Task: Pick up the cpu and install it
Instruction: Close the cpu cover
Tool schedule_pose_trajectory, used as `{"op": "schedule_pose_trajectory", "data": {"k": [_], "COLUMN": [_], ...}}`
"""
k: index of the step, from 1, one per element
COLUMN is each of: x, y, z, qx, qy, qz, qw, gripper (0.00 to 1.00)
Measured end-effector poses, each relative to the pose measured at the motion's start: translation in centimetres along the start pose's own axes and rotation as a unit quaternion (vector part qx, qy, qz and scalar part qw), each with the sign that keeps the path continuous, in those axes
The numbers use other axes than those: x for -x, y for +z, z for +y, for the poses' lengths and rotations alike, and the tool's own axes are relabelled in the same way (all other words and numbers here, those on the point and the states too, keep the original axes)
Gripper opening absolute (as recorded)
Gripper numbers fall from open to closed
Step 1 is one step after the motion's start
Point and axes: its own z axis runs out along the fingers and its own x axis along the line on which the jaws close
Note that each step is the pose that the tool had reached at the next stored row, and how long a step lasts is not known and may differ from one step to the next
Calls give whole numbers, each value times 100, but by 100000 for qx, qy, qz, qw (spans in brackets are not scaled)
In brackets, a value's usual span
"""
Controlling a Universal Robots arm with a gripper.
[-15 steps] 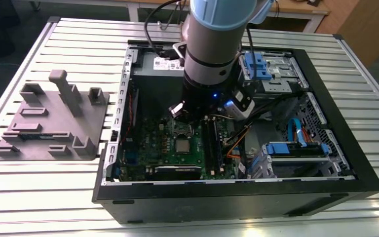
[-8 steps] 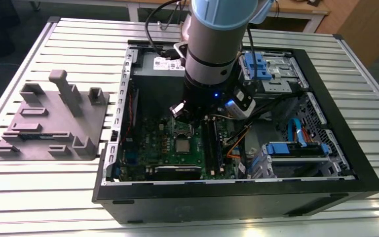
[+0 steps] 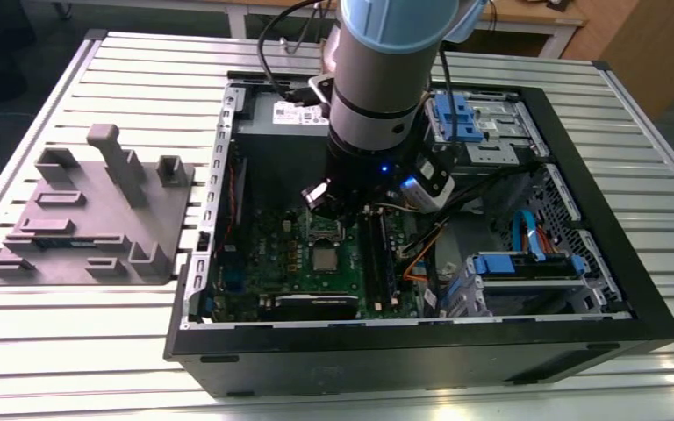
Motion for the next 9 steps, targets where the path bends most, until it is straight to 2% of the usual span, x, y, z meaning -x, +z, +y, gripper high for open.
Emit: {"op": "schedule_pose_trajectory", "data": {"k": [5,9], "x": [1,31], "y": [5,14], "z": [-1,26], "qx": [257,255], "qy": [-3320,-3540], "qz": [108,132], "qw": [99944,99937], "gripper": [10,10]}}
